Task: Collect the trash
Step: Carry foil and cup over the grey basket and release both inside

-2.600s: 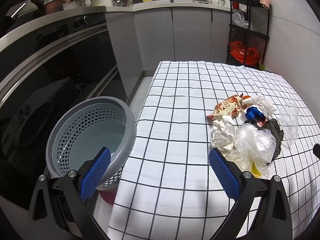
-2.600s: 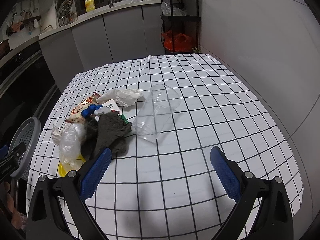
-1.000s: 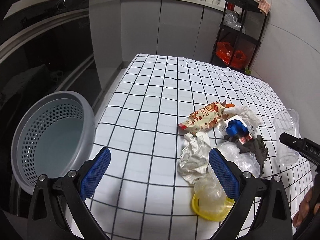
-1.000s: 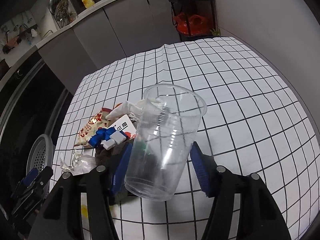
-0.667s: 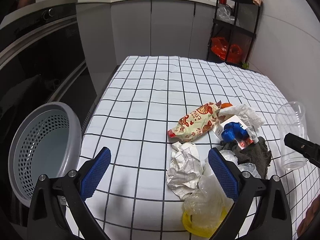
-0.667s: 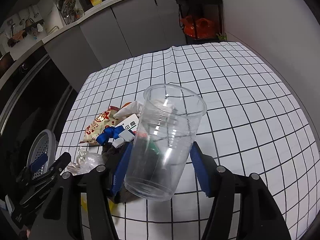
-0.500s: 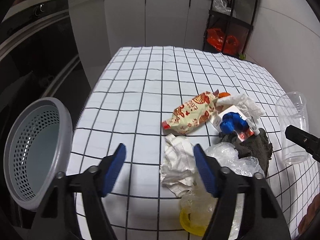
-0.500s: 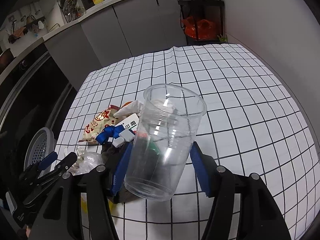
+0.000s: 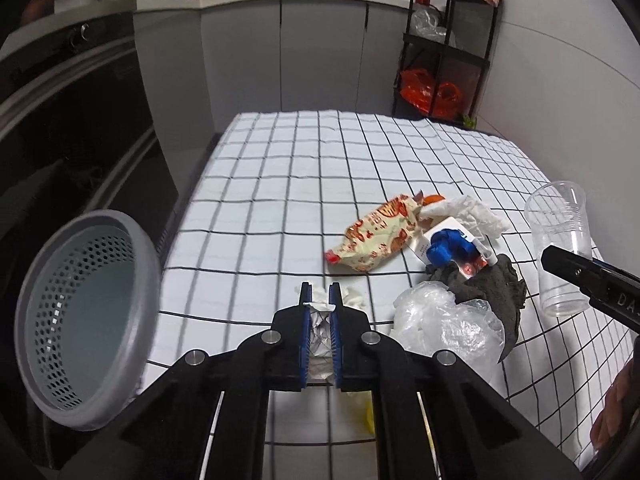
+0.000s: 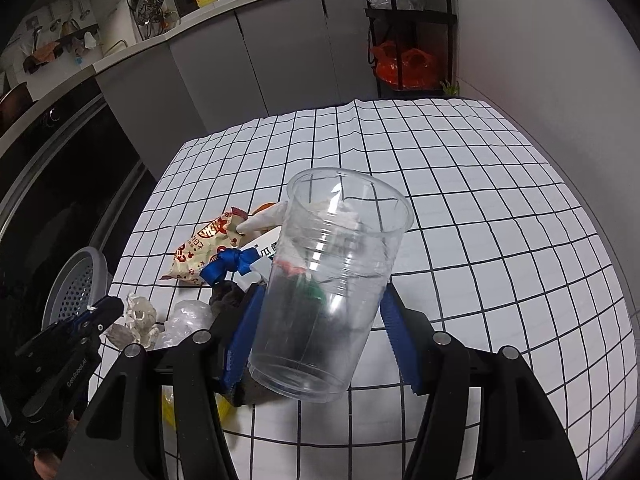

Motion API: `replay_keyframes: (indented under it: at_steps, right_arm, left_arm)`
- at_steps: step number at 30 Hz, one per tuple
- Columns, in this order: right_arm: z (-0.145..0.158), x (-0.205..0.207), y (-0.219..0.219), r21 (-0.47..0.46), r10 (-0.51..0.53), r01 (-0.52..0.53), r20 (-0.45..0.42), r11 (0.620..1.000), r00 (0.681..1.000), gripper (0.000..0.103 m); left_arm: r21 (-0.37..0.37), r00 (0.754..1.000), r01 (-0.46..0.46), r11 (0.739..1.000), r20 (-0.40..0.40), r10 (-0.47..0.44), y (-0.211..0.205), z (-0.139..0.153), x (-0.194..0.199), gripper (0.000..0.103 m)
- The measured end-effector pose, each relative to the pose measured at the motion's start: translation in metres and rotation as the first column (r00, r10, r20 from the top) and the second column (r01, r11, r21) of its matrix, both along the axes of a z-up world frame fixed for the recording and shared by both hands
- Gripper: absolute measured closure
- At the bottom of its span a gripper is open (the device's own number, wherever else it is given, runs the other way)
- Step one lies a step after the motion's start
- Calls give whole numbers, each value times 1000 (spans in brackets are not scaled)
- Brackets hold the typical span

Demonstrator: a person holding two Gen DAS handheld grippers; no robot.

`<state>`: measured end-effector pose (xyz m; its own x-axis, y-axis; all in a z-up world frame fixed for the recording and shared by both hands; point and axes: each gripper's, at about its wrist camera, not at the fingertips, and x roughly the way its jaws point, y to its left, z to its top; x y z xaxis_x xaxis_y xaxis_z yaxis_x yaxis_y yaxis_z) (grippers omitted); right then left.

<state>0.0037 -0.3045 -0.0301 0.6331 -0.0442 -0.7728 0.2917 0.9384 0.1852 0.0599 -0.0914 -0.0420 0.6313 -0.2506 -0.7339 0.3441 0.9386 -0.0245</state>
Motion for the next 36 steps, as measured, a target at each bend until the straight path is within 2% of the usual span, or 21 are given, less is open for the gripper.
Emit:
replay_keyframes:
  at_steps: [8,16,20,26,31,36]
  right_arm:
    - [13,-1,35,-28,63,-62,38,998,997,45]
    - [23,14,117,-115,228,-220,62,969,972,45]
    - [25,28,164,-130,321,-310,69,942,945,45]
    - [20,56,231,-121,445,-434,79,893,892,45]
    - [9,85,268,-88,506,-500,66,862,860,45]
    - [-1,106,294,-97,562,-557,38,825,826,44]
  left_arm:
    - [30,993,-75,997,97,72,50,34,-9,94]
    - [75,961,-241,968,156,227,131,44,-4,94]
    - [107,947,-304,947,142,288,163,34,4,94]
    - [117,922,-383,916,105,372,210,21,15,94]
    - [100,902,-430,897,76,424,238,16,25,94]
    - [88,888,-460,884,33,459,258,6,35,94]
